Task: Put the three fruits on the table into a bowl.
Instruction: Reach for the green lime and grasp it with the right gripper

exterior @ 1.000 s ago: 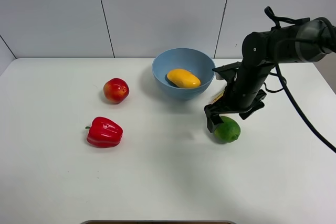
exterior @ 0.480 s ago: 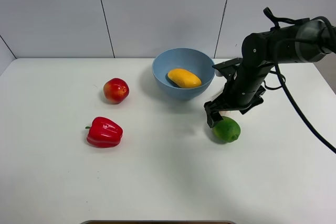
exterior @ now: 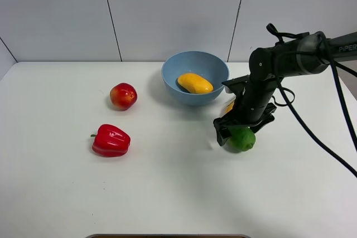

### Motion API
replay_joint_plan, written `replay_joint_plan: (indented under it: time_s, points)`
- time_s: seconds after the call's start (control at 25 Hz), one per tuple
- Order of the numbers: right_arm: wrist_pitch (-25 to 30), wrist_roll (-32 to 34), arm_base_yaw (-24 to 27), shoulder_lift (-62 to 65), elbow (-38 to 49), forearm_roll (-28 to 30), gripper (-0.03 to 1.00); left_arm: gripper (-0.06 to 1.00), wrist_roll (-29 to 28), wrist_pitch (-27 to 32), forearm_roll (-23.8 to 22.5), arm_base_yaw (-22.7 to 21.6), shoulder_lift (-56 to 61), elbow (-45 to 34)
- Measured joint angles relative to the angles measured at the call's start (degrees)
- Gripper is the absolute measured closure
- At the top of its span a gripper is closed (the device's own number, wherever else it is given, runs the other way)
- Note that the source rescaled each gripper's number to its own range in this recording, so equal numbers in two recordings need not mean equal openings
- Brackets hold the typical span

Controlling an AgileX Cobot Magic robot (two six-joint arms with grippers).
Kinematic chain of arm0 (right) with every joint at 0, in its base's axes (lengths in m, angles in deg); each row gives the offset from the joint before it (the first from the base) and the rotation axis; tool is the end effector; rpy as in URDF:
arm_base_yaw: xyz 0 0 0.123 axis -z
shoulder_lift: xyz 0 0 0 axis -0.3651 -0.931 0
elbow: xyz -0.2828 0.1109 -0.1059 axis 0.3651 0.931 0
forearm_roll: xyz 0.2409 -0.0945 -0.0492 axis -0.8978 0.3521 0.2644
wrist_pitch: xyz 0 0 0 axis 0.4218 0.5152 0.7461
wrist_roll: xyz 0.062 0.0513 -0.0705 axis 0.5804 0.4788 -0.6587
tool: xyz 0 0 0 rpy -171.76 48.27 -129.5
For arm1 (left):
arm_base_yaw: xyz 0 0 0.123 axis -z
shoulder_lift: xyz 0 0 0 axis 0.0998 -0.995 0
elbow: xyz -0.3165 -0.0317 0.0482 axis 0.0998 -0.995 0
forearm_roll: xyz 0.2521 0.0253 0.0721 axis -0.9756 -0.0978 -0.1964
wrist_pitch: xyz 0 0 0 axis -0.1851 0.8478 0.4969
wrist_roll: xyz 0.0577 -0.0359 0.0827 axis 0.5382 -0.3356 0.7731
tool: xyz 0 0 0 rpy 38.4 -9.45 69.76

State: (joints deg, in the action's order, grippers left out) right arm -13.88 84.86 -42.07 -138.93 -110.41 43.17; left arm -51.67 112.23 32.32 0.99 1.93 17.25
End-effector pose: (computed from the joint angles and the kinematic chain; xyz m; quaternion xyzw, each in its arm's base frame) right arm 0.3400 0.1386 0.1291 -0.1766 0.9831 0.0482 0.0092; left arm -0.0127 -0.0041 0.2553 -0.0223 0.8735 0.0112 0.4862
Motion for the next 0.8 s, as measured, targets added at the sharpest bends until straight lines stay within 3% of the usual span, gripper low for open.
replay_joint_plan:
  time_s: [0.44,0.8]
  points:
    - [-1.3,-0.4,0.0,-4.0,0.0,-0.4,-0.03,-0.06,0.0,0.0,0.0,0.0,0.0,0.0]
    - [-1.3,-0.4,0.0,-4.2,0.0,-0.4,0.41,-0.06,0.0,0.0,0.0,0.0,0.0,0.0]
